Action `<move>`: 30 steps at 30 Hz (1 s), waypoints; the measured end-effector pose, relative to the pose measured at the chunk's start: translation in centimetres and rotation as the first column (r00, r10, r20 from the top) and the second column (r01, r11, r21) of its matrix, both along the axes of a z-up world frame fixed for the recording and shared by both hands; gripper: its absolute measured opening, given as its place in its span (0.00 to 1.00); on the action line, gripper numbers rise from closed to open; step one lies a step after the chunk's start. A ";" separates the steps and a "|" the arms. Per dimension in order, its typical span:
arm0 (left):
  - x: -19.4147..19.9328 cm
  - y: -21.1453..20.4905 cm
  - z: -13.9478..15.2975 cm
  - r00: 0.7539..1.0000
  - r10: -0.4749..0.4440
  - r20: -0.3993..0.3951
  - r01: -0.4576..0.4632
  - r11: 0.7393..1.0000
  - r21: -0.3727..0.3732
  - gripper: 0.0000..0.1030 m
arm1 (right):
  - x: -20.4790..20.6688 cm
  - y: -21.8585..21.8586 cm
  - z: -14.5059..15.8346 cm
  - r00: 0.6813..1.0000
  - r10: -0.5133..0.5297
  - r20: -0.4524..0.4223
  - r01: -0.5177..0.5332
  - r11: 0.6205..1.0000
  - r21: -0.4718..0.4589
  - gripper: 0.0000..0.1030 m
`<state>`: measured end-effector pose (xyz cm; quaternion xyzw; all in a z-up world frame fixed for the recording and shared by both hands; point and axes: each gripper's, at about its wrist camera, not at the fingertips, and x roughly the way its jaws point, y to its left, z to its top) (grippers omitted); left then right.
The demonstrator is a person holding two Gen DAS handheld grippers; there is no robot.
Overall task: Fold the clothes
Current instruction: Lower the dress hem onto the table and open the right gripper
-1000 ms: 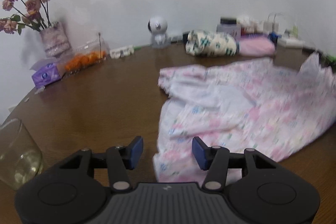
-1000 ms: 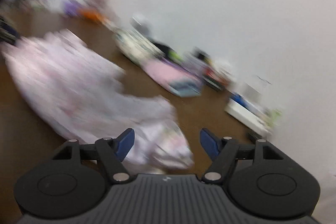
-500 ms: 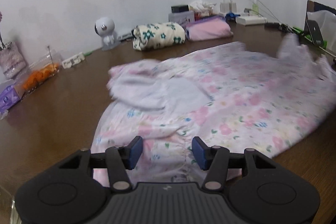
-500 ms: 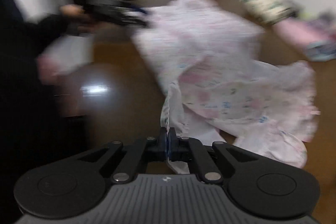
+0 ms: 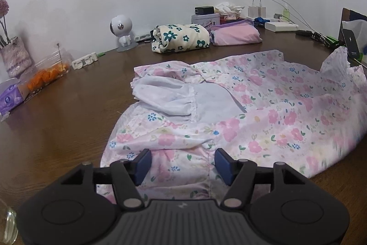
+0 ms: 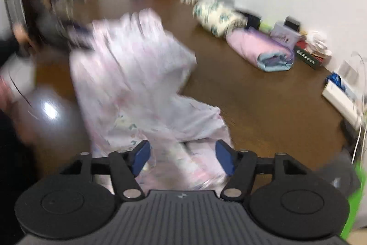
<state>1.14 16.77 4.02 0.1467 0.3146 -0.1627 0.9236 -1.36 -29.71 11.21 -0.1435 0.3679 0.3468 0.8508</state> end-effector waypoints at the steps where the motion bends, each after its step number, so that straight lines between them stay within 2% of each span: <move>1: 0.0 0.0 0.0 1.000 0.001 0.001 -0.001 1.000 -0.004 0.60 | -1.3 -0.7 0.0 1.000 0.004 -0.009 -0.004 0.999 0.045 0.81; 3: 0.2 0.1 0.0 1.000 0.007 0.000 -0.007 1.000 -0.015 0.61 | -3.2 -1.1 -0.8 0.999 0.003 -0.037 0.000 0.996 0.085 0.81; 5: 0.3 0.1 -0.1 1.000 0.014 0.001 -0.014 1.000 -0.020 0.64 | -4.1 -0.4 -2.7 0.998 -0.001 -0.065 0.005 0.998 0.065 0.73; 6: 0.3 0.2 -0.1 1.000 0.017 0.002 -0.017 1.000 -0.023 0.64 | -3.9 -0.4 -3.5 0.996 -0.016 -0.087 0.021 0.998 0.062 0.53; 7: 0.4 0.2 -0.1 1.000 0.019 0.003 -0.019 0.999 -0.027 0.66 | -3.8 -0.4 -4.3 0.994 -0.030 -0.109 0.037 0.998 0.059 0.24; 8: 0.4 0.4 -0.2 1.000 0.020 0.003 -0.020 0.999 -0.032 0.67 | -3.6 -0.6 -5.0 0.988 -0.046 -0.146 0.056 0.996 0.066 0.12; 9: 0.4 0.7 -0.3 1.000 0.022 -0.002 -0.022 0.998 -0.051 0.67 | -3.3 -1.5 -5.4 0.975 -0.048 -0.217 0.072 0.992 0.104 0.11; 10: 0.5 1.0 -0.4 1.000 0.024 -0.007 -0.024 0.997 -0.070 0.68 | -3.1 -2.1 -5.4 0.963 -0.005 -0.268 0.042 0.990 0.135 0.10; 12: 0.7 1.5 -0.5 0.999 0.036 -0.027 -0.039 0.993 -0.111 0.69 | -3.1 -2.9 -5.4 0.939 0.079 -0.335 -0.043 0.992 0.115 0.07; 14: 0.5 1.4 -0.4 0.998 0.045 -0.032 -0.048 0.993 -0.110 0.71 | -2.6 -3.5 -5.0 0.929 0.069 -0.363 -0.049 0.997 0.066 0.09; 15: 0.3 1.0 -0.3 0.998 0.048 -0.028 -0.050 0.994 -0.092 0.71 | -2.7 -3.5 -4.4 0.933 0.068 -0.353 -0.059 0.998 0.035 0.15; 16: 0.0 0.7 -0.2 0.998 0.050 -0.025 -0.052 0.996 -0.074 0.70 | -2.8 -3.3 -3.7 0.939 0.068 -0.336 -0.071 0.997 0.003 0.25; 17: -0.2 0.4 -0.1 0.998 0.053 -0.022 -0.054 0.997 -0.056 0.70 | -3.3 -3.1 -2.7 0.953 0.070 -0.295 -0.082 0.996 -0.029 0.33; 18: -0.4 0.0 0.1 0.998 0.055 -0.018 -0.056 0.998 -0.038 0.69 | -3.9 -3.1 -1.6 0.970 0.062 -0.237 -0.077 0.996 -0.053 0.45; 19: -0.8 -0.2 0.3 0.999 0.049 -0.015 -0.050 0.998 -0.024 0.69 | -4.4 -3.1 -0.4 0.983 0.050 -0.178 -0.064 0.996 -0.069 0.46; 23: -1.8 0.2 1.6 0.997 0.059 0.042 -0.057 0.997 -0.049 0.68 | -5.4 -1.3 2.2 1.000 0.003 0.007 -0.003 0.998 0.057 0.41; 25: -1.5 0.0 1.4 0.996 0.070 0.058 -0.067 0.997 -0.049 0.63 | -5.6 2.1 1.3 0.997 0.029 0.071 -0.038 0.990 0.135 0.29; 26: -1.2 -0.2 1.1 0.996 0.077 0.046 -0.075 0.996 -0.039 0.54 | -5.7 4.0 0.4 0.995 0.025 0.092 -0.041 0.984 0.171 0.25; 28: -0.7 -0.4 0.4 0.996 0.092 0.020 -0.091 0.996 -0.019 0.48 | -5.2 7.7 -2.1 0.997 -0.016 0.077 -0.003 0.971 0.238 0.19; 30: -0.6 -0.3 0.0 0.993 0.119 0.011 -0.118 0.992 -0.032 0.48 | -4.9 10.9 -4.4 0.997 -0.046 0.067 0.033 0.984 0.177 0.19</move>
